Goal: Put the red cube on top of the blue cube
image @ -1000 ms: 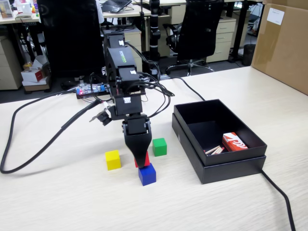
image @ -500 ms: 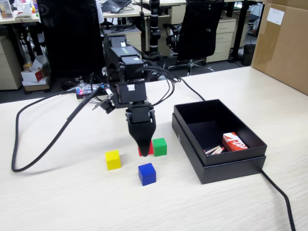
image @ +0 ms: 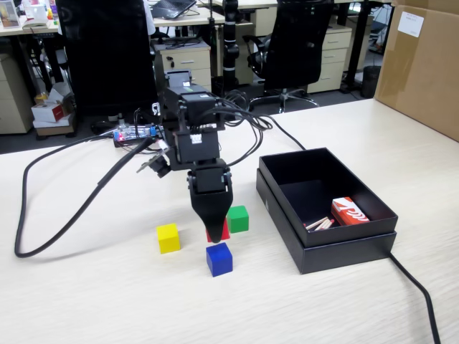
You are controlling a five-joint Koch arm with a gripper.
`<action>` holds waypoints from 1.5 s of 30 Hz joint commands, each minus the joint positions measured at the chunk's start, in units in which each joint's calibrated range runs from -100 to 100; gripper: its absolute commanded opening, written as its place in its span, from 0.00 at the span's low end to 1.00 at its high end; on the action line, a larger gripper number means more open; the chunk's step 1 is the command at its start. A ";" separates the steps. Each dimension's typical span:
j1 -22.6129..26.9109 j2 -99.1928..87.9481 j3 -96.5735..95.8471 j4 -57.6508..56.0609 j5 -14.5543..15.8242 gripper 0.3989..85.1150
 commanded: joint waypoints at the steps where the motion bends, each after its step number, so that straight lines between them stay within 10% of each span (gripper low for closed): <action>1: 0.29 -0.94 4.45 0.02 0.24 0.00; 15: 0.10 6.40 11.43 0.02 0.39 0.01; 20: -0.05 7.66 11.07 0.02 0.29 0.34; 31: -0.63 7.43 11.43 0.02 -0.20 0.54; 45: -0.10 -42.13 -7.79 -11.55 -0.20 0.55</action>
